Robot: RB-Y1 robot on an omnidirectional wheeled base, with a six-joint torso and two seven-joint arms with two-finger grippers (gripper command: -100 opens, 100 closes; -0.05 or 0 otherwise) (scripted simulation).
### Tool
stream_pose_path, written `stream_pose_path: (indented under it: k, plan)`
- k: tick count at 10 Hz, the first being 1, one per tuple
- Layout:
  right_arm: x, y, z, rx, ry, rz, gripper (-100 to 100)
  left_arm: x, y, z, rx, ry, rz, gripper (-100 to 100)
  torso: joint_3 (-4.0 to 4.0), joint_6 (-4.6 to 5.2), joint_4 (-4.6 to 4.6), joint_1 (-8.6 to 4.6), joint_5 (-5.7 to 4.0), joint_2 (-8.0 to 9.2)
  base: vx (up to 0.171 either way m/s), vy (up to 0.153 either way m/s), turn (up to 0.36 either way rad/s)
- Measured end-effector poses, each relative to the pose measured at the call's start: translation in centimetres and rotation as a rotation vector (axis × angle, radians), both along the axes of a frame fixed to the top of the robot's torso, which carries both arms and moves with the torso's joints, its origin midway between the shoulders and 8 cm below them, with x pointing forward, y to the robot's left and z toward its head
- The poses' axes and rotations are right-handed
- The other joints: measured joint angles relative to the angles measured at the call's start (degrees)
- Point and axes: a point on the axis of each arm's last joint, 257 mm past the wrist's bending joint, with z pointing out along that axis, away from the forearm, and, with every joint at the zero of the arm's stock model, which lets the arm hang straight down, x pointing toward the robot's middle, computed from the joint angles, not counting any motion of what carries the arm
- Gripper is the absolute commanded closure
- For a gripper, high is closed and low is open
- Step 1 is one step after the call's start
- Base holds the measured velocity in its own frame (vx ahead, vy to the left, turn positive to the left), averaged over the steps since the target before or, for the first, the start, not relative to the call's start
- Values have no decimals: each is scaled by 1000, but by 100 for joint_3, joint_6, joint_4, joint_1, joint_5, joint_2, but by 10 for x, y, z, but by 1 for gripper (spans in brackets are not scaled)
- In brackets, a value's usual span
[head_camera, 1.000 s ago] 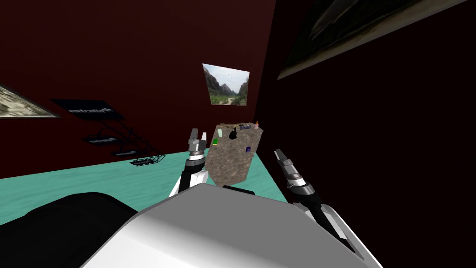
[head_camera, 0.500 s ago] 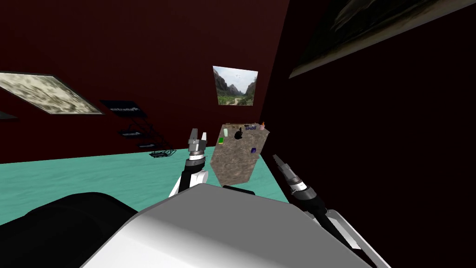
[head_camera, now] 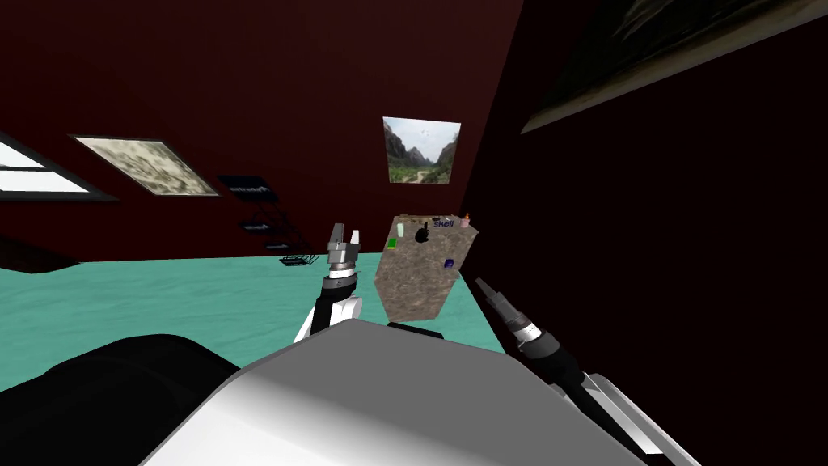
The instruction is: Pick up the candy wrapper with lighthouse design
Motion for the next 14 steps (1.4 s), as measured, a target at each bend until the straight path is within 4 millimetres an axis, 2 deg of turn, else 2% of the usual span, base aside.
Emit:
stream_pose_path:
  k: [1, 5, 9, 11, 14]
  plan:
    - [-4, -10, -16, -29, 38, 3, -100, 0, 0, 0, 0, 0, 0, 0, 0, -2, 0, 1, 0, 0, -5, 26, 100]
    - [-14, -27, -49, -133, 145, 30, -100, 0, 0, 0, 0, 0, 0, 0, -1, 3, 0, -4, -1, -2, -1, 34, 194]
    - [-33, -59, -85, -251, 265, 46, -100, 0, 0, 0, 0, 0, 0, 0, -1, 1, 0, -3, -1, -1, 1, 32, 167]
    - [-36, -70, -99, -300, 308, 54, -100, 0, 0, 0, 0, 0, 0, 0, -2, 0, 0, -5, -2, -3, 6, 35, 268]
    - [-47, -104, -123, -391, 394, 52, -100, 0, 0, 0, 0, 0, 0, 0, -1, 1, 0, -3, -1, -2, 1, 30, 125]
